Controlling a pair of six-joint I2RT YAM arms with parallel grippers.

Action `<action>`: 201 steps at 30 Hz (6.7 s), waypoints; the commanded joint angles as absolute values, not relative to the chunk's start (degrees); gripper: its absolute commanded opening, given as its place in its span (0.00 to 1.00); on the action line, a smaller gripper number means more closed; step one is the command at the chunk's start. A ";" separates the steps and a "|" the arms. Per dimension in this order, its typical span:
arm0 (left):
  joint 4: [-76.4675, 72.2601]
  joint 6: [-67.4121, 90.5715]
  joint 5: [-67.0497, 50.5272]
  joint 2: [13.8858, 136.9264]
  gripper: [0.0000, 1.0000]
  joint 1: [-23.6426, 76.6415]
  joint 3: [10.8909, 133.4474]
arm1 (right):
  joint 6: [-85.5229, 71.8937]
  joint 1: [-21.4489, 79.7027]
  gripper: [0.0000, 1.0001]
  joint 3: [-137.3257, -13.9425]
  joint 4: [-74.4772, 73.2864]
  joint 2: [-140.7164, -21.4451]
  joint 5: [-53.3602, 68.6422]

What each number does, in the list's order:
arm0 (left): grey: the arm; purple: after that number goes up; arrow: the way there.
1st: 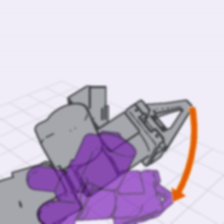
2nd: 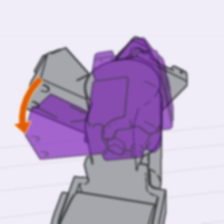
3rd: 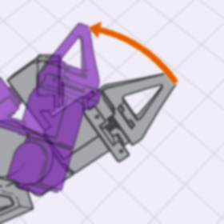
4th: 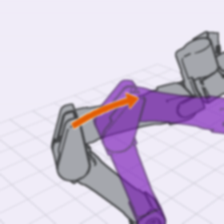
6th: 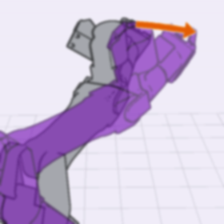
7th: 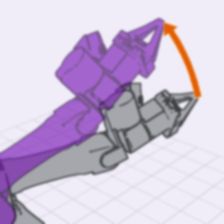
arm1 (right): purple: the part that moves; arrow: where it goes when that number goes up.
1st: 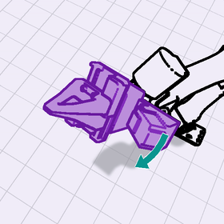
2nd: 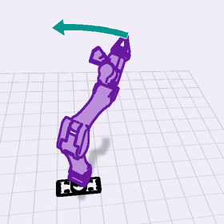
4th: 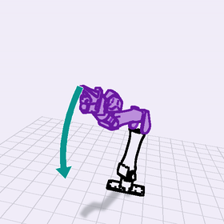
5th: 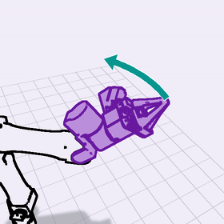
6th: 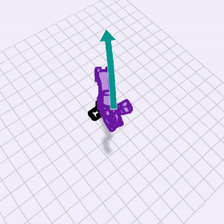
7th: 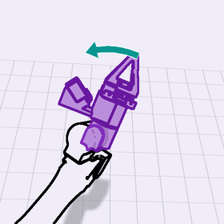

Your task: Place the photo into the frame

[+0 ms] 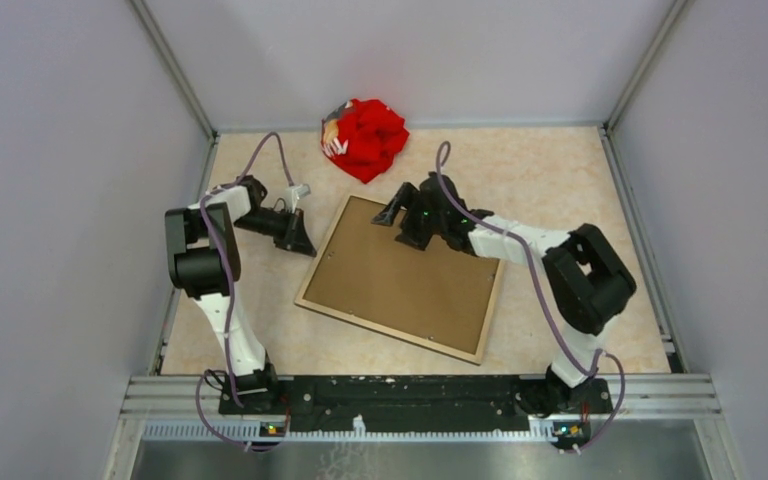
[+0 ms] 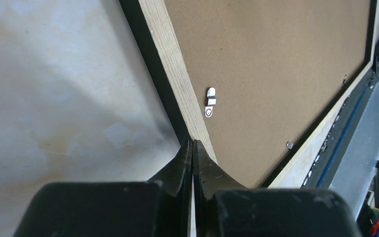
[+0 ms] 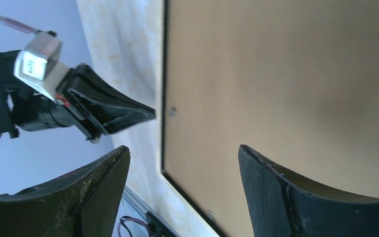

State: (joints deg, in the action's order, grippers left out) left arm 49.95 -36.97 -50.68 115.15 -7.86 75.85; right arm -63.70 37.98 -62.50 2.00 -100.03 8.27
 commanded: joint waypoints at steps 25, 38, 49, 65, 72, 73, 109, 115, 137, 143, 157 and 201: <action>46.31 -34.11 -50.40 113.82 0.06 -7.18 70.38 | -70.09 49.57 0.65 -81.09 11.50 -122.84 13.02; 45.63 -33.73 -49.91 113.82 0.05 -7.17 70.40 | -71.06 49.92 0.65 -83.79 11.65 -125.76 14.57; 45.31 -33.79 -49.23 113.55 0.04 -7.19 70.31 | -72.29 50.10 0.64 -84.57 12.78 -127.33 15.62; 45.52 -34.05 -49.04 113.47 0.04 -7.16 70.40 | -72.31 50.10 0.64 -87.90 11.63 -129.72 15.94; 45.71 -34.28 -49.04 113.53 0.04 -7.18 70.30 | -71.49 50.08 0.64 -89.28 10.62 -130.64 16.06; 45.70 -34.29 -49.03 113.50 0.04 -7.13 70.25 | -71.42 50.09 0.64 -89.42 10.71 -130.75 16.16; 46.67 -33.30 -48.78 112.68 0.06 -7.52 72.86 | -59.62 43.16 0.66 -94.44 2.53 -123.65 17.65; 47.33 -33.22 -48.96 112.18 0.06 -7.72 73.61 | -50.70 38.67 0.68 -89.24 -5.24 -115.98 7.64; 47.68 -33.29 -49.27 112.32 0.07 -7.62 73.48 | -50.36 34.85 0.67 -87.66 -3.68 -122.21 8.57; 47.81 -33.57 -49.29 112.53 0.07 -7.57 73.32 | -52.08 34.91 0.66 -87.56 -1.56 -123.81 9.71; 48.05 -33.92 -49.67 112.61 0.07 -7.63 73.39 | -53.32 35.32 0.66 -88.74 -1.14 -125.31 9.51; 49.39 -37.01 -50.29 113.14 0.08 -7.02 72.16 | -53.95 35.22 0.64 -92.86 -0.67 -129.81 6.09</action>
